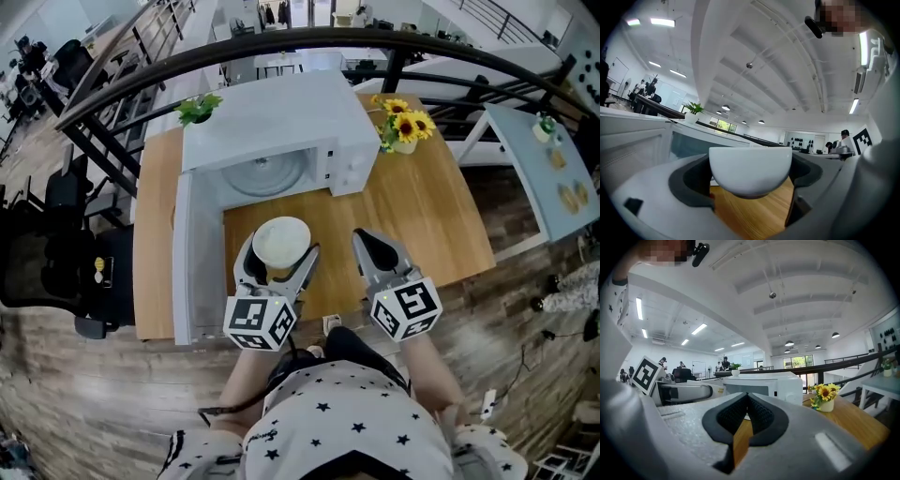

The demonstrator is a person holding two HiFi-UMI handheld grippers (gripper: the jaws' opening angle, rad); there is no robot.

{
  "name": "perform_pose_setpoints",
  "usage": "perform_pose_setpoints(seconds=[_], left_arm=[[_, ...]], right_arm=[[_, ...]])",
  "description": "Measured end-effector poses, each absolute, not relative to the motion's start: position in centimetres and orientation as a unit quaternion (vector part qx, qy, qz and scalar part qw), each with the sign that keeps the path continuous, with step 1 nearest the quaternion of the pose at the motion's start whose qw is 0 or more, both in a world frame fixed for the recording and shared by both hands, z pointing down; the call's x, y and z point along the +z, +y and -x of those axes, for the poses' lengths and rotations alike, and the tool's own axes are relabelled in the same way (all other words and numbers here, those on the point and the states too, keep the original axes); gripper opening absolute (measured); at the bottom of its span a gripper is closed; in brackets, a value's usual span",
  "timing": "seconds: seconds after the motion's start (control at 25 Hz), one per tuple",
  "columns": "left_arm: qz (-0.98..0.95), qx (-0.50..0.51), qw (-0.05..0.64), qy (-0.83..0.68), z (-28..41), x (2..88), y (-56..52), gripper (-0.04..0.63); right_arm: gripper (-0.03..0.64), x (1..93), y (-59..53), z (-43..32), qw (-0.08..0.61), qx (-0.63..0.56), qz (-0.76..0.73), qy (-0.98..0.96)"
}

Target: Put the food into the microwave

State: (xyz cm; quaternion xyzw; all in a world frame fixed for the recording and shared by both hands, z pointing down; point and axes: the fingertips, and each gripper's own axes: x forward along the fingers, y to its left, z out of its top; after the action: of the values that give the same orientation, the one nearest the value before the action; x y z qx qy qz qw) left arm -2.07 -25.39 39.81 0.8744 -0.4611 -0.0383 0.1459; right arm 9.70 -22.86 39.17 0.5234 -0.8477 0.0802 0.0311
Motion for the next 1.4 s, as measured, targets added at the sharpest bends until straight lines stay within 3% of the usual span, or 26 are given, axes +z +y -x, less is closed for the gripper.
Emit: perform_pose_setpoints(seconds=[1.4], left_arm=[[-0.789, -0.04, 0.201, -0.579, 5.1, 48.7, -43.4, 0.477]], right_arm=[[0.005, 46.2, -38.3, -6.9, 0.078, 0.132, -0.419, -0.895]])
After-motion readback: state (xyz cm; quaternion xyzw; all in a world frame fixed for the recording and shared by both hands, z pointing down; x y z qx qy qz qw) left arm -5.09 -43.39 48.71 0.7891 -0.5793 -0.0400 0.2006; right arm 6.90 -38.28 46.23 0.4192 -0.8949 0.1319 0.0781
